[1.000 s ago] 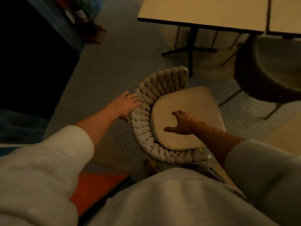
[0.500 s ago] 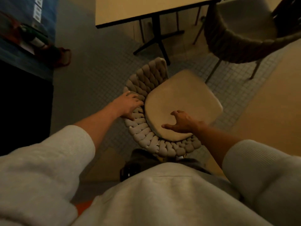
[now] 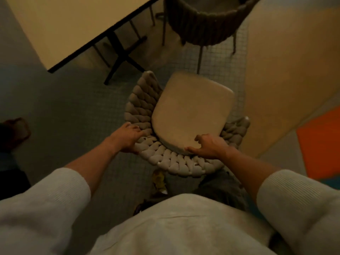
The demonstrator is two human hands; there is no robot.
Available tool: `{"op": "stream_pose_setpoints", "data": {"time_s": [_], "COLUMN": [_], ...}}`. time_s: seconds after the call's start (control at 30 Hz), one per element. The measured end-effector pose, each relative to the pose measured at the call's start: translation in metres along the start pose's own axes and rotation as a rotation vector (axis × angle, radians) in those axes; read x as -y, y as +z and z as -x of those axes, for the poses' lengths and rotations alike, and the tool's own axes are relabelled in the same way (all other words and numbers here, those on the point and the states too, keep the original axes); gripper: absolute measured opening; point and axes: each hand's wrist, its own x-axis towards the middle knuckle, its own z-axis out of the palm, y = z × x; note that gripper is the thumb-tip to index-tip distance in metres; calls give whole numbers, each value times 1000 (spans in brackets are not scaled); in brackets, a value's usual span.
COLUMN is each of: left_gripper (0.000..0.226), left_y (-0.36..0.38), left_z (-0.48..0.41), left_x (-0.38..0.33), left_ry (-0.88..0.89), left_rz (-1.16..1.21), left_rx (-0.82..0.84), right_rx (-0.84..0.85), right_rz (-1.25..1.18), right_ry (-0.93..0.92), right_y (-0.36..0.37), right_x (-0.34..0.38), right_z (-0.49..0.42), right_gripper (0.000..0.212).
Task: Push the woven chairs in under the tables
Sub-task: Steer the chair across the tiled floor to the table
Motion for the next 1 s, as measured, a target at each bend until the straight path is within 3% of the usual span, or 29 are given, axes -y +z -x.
{"op": "stream_pose_setpoints", "data": {"time_s": [0.27, 0.47, 0.7, 0.83, 1.0], "left_gripper": [116, 128, 146, 138, 146], "left_y": [49, 68, 76, 88, 90], "left_z": [-11, -52, -103, -111, -108], "left_x": [26, 19, 15, 18, 16], "left_ry": [199, 322, 272, 306, 295], "left_rz": [-139, -192, -174, -211, -198], "left_rx": [36, 105, 228, 156, 158], "right_rx": [-197, -249, -292, -401, -445], "right_rz": [-28, -9, 3, 64, 61], "right_ry": [134, 193, 331, 302, 250], "right_y": [90, 140, 181, 204, 206], "right_x": [72, 103, 67, 53, 50], "right_z": [22, 1, -31, -39, -40], "right_gripper": [83, 94, 114, 100, 95]}}
